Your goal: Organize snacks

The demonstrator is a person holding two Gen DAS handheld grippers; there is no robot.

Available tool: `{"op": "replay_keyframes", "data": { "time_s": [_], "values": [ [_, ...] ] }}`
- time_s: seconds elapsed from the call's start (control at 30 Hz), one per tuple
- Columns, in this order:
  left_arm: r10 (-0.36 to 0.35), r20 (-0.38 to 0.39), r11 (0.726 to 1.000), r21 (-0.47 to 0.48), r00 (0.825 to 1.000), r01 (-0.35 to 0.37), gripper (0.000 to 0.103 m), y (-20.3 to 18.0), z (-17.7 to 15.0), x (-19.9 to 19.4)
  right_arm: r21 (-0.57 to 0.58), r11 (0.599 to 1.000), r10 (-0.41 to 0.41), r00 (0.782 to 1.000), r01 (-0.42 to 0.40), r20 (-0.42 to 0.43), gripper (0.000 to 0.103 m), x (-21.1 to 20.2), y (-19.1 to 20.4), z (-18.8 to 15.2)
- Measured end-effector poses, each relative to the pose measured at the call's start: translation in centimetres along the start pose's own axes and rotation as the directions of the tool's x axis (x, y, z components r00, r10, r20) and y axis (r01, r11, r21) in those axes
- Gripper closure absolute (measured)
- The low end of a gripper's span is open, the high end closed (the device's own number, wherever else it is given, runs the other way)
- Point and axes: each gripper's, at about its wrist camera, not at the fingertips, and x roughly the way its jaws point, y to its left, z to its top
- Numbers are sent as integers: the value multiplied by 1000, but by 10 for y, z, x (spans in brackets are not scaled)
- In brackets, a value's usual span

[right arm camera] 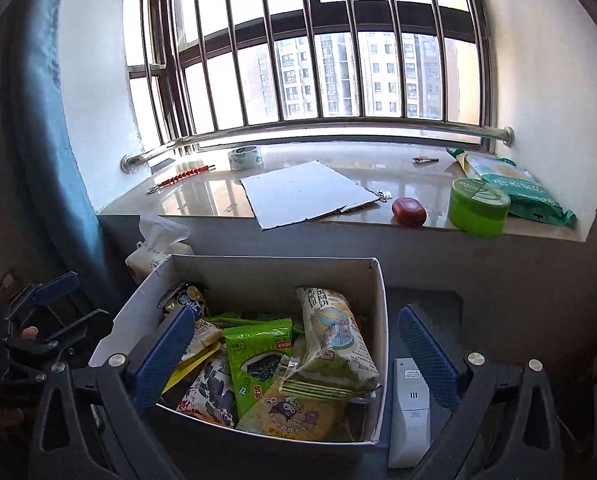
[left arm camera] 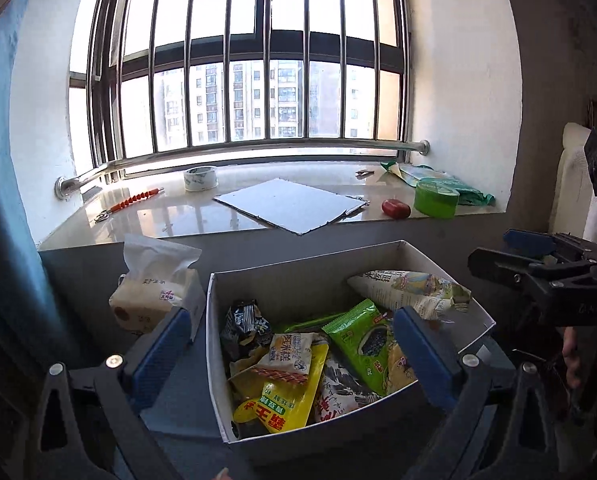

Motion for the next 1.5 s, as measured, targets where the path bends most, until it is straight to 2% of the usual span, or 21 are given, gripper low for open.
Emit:
{"op": "replay_keyframes", "data": {
  "time_s": [0.1, 0.2, 0.3, 0.37, 0.5, 0.63, 0.7, 0.9, 1.03, 1.5],
  "values": [
    [-45, 31, 999, -26, 999, 45, 0, -5, -3, -34, -12, 1000, 21, 998, -20, 60, 0, -35, 11, -10],
    [-105, 56, 993, -40, 993, 107, 0, -11, -7, -69, -6, 1000, -1, 996, 1, 93, 0, -68, 21, -19],
    [-70, 96, 997, -14, 993, 71, 0, -22, -18, -104, 3, 1000, -30, 996, 30, 87, 0, -96, 28, -30],
    [-42, 89, 999, -9, 995, 43, 0, -26, -24, -122, -3, 1000, -8, 995, 9, 101, 0, -117, 30, -39],
    [-67, 90, 997, -44, 994, 71, 0, -27, -38, -157, 12, 1000, 3, 995, -5, 103, 0, -152, 32, -59],
    [-48, 95, 998, -47, 994, 53, 0, -36, -57, -188, 44, 998, 32, 995, -36, 91, 0, -181, 30, -82],
    [-82, 86, 994, -67, 993, 88, 0, -40, -68, -199, 66, 997, 42, 996, -48, 77, 0, -193, 29, -95],
    [-119, 61, 990, -62, 991, 123, 0, -53, -84, -212, 107, 994, 16, 997, -24, 72, 0, -222, 28, -127],
    [-123, 66, 990, -60, 990, 127, 0, -56, -82, -213, 71, 997, -34, 996, 28, 85, 0, -229, 31, -127],
    [-100, 49, 992, -66, 994, 104, 0, -51, -81, -208, 43, 999, -1, 997, -2, 72, 0, -222, 38, -126]
  ]
}}
